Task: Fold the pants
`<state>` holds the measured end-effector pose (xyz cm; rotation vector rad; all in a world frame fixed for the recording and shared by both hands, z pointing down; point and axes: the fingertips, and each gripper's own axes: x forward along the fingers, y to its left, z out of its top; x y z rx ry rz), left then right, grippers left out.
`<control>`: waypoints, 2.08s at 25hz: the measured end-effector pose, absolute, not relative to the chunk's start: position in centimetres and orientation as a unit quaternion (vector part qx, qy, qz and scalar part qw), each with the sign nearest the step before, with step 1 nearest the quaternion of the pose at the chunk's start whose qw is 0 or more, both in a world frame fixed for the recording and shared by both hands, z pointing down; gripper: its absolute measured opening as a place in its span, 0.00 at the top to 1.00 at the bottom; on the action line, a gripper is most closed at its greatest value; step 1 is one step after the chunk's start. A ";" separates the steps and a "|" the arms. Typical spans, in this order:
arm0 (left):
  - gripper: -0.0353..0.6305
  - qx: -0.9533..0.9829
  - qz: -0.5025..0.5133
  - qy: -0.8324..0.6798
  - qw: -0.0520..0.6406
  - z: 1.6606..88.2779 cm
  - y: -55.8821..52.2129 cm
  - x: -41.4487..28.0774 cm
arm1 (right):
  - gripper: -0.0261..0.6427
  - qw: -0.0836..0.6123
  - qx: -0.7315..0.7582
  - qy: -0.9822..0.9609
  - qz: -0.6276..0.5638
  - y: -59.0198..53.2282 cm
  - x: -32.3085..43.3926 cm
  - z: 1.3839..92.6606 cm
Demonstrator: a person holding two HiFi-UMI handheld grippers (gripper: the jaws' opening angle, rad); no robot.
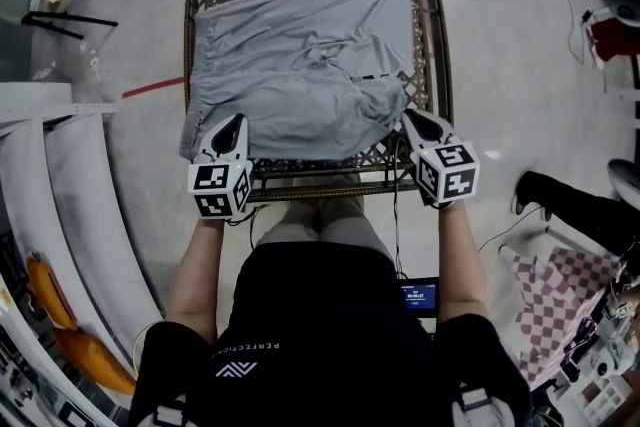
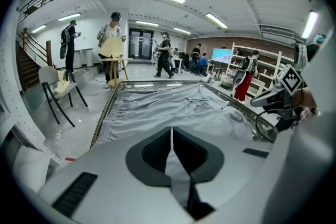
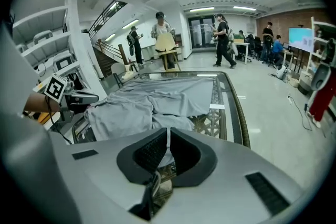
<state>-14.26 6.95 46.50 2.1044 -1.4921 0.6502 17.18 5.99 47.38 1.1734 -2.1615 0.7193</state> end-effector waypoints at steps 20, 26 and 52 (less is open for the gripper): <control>0.87 0.748 0.256 -0.571 0.222 47.1 12.5 -19.0 | 0.89 0.276 0.435 -0.804 0.297 14.6 18.2 46.5; 0.84 0.742 0.261 -0.572 0.231 47.4 13.0 -18.7 | 0.89 0.296 0.418 -0.803 0.304 15.0 18.4 47.9; 0.66 0.715 0.301 -0.589 0.227 48.8 12.9 -21.7 | 0.79 0.421 0.315 -0.805 0.276 8.2 16.3 54.3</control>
